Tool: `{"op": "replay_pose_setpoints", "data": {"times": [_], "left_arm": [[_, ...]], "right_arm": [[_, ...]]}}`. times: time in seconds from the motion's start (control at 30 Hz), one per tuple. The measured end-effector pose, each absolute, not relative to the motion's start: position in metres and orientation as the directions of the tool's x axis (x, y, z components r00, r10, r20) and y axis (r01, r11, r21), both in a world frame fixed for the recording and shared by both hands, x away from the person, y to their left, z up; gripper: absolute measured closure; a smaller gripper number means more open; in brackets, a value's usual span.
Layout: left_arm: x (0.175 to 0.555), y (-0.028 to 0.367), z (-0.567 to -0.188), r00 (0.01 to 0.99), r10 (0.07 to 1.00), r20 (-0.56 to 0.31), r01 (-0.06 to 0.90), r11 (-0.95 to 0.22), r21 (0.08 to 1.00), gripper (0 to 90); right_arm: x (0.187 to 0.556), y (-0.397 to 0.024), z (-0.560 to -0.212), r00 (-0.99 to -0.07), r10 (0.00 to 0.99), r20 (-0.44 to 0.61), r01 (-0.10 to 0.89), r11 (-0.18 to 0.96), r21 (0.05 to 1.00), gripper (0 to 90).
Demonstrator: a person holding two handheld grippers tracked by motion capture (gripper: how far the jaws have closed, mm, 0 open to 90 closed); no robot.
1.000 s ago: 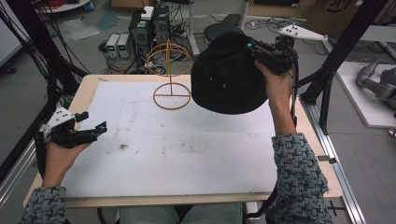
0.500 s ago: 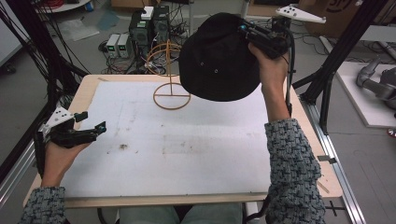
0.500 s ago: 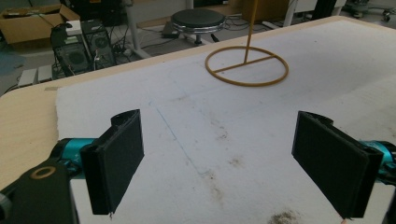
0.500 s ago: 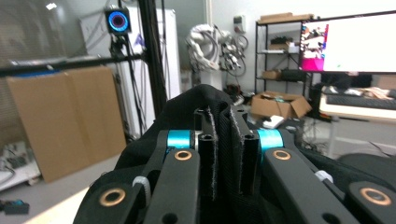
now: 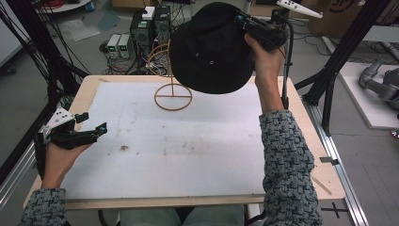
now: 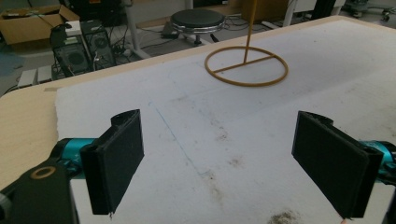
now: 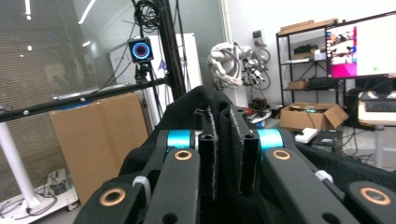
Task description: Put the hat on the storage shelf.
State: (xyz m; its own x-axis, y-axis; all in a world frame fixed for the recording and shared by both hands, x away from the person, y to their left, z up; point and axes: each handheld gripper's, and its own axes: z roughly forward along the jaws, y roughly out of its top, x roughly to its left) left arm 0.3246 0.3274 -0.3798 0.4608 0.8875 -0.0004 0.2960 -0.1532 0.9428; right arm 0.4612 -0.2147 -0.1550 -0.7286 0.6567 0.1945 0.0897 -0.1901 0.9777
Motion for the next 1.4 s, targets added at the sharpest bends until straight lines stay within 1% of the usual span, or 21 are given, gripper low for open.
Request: {"op": "replay_pose_setpoints", "data": {"times": [0.37, 0.83, 1.27, 1.4], "left_arm": [[0.324, 0.328, -0.379, 0.459, 0.888, 0.0, 0.293, -0.151, 0.944, 16.9], [0.32, 0.332, -0.378, 0.451, 0.892, 0.004, 0.292, -0.152, 0.944, 16.9], [0.32, 0.328, -0.378, 0.456, 0.89, 0.011, 0.289, -0.16, 0.944, 16.9], [0.32, 0.328, -0.378, 0.458, 0.889, 0.011, 0.285, -0.158, 0.945, 16.9]], "right_arm": [[0.482, -0.182, -0.16, -0.735, 0.644, 0.21, 0.122, -0.18, 0.976, 84.2], [0.508, -0.137, -0.181, -0.738, 0.625, 0.252, 0.187, -0.169, 0.968, 84.1], [0.523, -0.106, -0.199, -0.723, 0.65, 0.233, 0.213, -0.111, 0.971, 84.0], [0.526, -0.102, -0.203, -0.723, 0.647, 0.244, 0.22, -0.12, 0.968, 83.9]]}}
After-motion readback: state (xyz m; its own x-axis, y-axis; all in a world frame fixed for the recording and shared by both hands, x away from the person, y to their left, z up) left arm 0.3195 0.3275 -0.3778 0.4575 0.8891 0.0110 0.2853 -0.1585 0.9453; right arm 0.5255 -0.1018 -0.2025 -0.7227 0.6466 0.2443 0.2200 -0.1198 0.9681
